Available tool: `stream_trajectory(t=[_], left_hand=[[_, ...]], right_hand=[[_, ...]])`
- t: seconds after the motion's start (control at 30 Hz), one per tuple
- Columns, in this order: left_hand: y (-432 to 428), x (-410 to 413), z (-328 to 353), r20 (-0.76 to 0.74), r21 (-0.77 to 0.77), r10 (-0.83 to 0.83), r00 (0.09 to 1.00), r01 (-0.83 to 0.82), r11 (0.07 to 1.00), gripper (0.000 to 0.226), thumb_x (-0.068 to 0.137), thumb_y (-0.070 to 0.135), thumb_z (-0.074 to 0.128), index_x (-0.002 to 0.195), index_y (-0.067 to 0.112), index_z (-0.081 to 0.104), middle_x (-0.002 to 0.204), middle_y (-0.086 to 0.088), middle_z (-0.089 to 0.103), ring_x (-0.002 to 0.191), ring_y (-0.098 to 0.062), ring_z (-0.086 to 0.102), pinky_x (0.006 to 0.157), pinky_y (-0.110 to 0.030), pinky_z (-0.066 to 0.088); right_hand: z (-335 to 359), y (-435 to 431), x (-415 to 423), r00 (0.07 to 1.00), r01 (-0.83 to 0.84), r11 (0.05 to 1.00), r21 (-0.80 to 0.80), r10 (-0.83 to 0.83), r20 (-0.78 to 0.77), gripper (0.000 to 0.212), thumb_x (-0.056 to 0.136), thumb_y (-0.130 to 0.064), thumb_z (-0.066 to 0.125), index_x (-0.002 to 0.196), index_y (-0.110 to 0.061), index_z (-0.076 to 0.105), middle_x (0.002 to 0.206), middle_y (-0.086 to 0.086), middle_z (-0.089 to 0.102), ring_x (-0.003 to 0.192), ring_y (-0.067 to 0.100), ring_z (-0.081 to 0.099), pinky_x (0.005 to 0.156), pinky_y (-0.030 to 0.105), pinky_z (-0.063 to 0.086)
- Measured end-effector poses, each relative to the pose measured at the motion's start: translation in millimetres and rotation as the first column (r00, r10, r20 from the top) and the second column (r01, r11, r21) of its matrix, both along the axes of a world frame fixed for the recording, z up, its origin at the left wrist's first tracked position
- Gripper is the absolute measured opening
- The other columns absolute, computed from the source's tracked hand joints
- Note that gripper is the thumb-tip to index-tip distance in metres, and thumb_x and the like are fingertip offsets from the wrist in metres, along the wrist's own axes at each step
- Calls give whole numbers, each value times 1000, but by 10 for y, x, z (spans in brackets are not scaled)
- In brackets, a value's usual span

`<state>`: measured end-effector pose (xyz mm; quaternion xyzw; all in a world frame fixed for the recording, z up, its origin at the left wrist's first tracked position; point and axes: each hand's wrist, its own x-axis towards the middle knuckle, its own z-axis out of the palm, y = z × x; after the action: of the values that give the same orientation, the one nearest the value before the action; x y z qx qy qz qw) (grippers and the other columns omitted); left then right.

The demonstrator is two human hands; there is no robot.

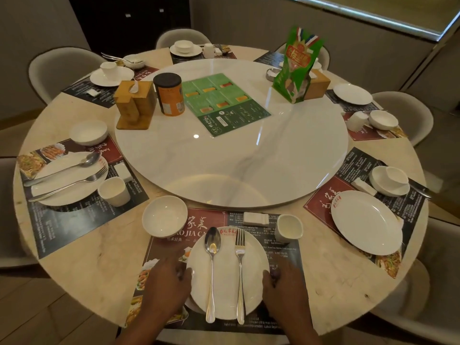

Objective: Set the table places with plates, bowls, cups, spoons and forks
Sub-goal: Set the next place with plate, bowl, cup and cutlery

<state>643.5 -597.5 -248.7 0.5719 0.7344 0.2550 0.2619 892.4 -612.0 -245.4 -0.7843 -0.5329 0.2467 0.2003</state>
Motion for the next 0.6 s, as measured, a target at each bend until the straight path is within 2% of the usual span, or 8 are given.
stream_trajectory(t=[0.07,0.17,0.23,0.43,0.6], left_hand=[[-9,-47,-59,48,-77,16,999,-12,997,22,82,19,74,103,17,70,79,8,70,72,-9,65,66,-22,47],[-13,-70,-124,92,-160,59,994,-44,986,7,82,17,72,89,16,73,75,5,71,73,-14,67,70,-31,55],[-10,-65,-137,105,-162,71,992,-54,985,6,82,18,73,87,19,74,76,6,72,73,-11,67,76,-36,57],[30,-56,-153,110,-184,75,991,-54,981,7,83,19,72,85,25,73,76,10,72,73,-8,65,77,-32,55],[30,-63,-158,99,-184,81,992,-61,981,7,82,17,72,85,24,73,74,10,71,72,-6,65,74,-29,53]], right_hand=[[-3,-53,37,998,-10,998,-66,6,-58,8,88,-31,63,96,-30,61,75,-13,63,73,3,60,74,27,55],[-28,-96,28,992,-22,998,-64,14,-128,29,92,-26,62,119,-35,60,79,-15,65,77,1,59,69,16,43],[-34,-89,18,989,-4,998,-56,-4,-148,31,92,-26,62,122,-34,61,83,-15,66,81,2,60,73,19,46],[-61,-37,41,979,26,996,-83,-42,-202,33,92,-24,62,122,-38,60,84,-15,67,80,5,63,77,31,57],[-89,-35,48,975,22,997,-72,-37,-217,36,91,-23,63,124,-36,61,84,-14,68,83,4,63,79,27,54]])
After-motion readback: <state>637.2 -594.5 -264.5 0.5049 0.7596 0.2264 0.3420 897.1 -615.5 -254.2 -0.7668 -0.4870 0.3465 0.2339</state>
